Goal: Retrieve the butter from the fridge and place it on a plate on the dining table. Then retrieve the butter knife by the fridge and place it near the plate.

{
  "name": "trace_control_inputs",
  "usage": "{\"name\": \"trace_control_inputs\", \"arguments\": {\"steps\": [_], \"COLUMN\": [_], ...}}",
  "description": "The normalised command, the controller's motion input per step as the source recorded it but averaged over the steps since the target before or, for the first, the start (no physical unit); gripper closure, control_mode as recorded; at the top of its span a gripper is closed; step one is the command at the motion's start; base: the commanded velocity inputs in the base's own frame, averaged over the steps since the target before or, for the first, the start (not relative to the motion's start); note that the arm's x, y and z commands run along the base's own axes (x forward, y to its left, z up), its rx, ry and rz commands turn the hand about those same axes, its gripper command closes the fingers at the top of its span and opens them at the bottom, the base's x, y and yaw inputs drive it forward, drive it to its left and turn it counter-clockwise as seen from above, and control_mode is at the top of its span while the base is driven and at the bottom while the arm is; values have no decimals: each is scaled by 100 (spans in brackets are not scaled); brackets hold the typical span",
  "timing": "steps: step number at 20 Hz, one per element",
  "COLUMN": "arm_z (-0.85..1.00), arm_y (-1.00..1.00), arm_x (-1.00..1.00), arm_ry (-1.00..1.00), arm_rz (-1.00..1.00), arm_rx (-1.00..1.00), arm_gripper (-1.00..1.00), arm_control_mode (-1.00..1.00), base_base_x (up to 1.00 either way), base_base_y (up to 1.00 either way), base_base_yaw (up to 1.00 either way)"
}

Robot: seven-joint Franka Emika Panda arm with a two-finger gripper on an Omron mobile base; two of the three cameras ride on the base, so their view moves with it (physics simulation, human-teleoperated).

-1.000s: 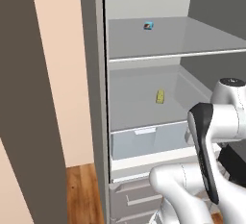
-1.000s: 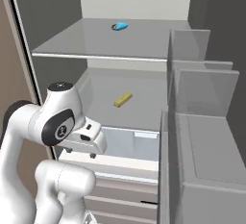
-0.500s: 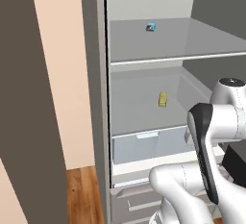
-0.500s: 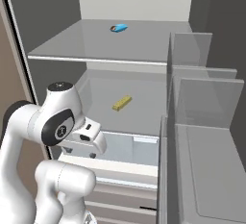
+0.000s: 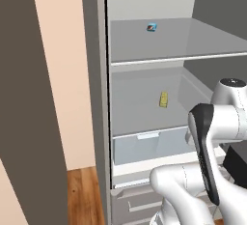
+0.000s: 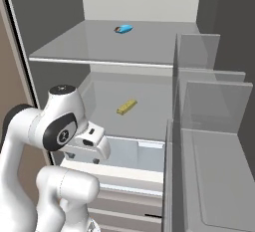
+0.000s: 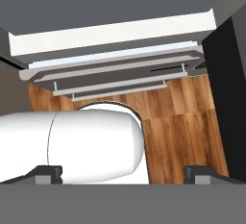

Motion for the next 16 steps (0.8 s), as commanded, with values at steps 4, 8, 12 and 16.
{"name": "trace_control_inputs", "arguments": {"steps": [4,8,12,16], "arm_z": [0,0,0,0], "arm_y": [0,0,0,0], "arm_x": [0,0,0,0], "arm_ry": [0,0,0,0], "arm_rz": [0,0,0,0], "arm_rx": [0,0,0,0], "arm_gripper": [-100,-100,-100,-100], "arm_control_mode": [-100,-100,100,100], "base_base_x": [0,0,2,49], "base_base_y": [0,0,0,8], "base_base_yaw": [0,0,0,0]}}
